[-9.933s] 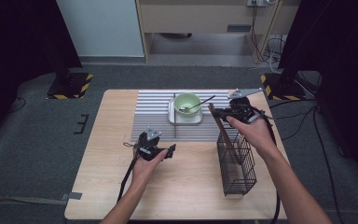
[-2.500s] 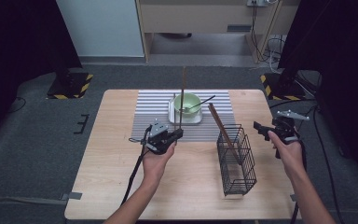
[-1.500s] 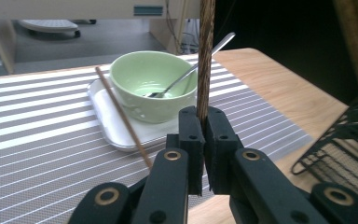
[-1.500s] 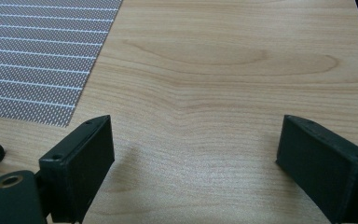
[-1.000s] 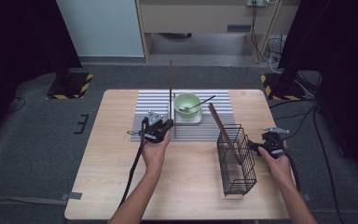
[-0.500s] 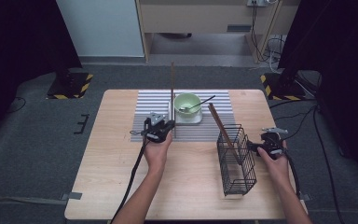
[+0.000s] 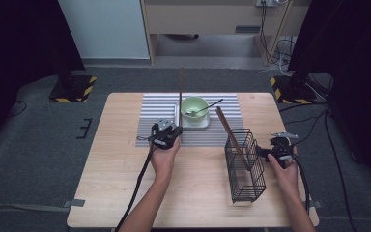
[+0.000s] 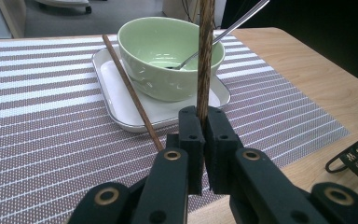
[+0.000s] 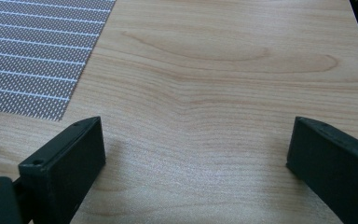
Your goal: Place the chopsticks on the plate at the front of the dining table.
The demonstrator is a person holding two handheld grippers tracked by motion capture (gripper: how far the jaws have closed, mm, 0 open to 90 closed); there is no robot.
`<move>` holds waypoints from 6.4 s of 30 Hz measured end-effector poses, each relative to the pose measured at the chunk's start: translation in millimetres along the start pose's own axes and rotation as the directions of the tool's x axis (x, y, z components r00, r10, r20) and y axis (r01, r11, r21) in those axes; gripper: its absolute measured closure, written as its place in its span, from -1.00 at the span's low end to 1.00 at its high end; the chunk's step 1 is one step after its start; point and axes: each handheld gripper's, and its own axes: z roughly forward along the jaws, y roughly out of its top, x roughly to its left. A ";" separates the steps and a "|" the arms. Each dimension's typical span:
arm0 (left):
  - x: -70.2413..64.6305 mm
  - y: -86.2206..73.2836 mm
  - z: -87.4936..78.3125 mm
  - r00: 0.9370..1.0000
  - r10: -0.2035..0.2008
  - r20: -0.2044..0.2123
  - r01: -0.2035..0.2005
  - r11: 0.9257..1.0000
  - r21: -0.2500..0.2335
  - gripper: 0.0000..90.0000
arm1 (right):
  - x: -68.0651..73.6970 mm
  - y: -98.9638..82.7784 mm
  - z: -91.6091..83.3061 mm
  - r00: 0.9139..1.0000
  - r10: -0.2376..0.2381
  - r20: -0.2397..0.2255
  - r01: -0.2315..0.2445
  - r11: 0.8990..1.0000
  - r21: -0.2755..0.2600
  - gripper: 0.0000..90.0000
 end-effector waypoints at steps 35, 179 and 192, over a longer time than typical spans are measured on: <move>20.6 -15.9 12.3 0.995 -0.066 -0.080 0.072 0.994 0.083 0.91 | -0.1 0.1 0.4 1.000 -0.008 -0.001 0.008 1.000 0.001 -0.92; 33.2 -26.2 29.5 0.974 -0.099 -0.202 0.126 0.983 0.130 0.90 | -0.1 0.1 0.4 1.000 -0.008 -0.001 0.008 1.000 0.001 -0.92; 32.6 -24.3 25.9 0.972 -0.091 -0.218 0.116 0.988 0.105 0.90 | -0.1 0.1 0.4 1.000 -0.008 -0.001 0.008 1.000 0.001 -0.92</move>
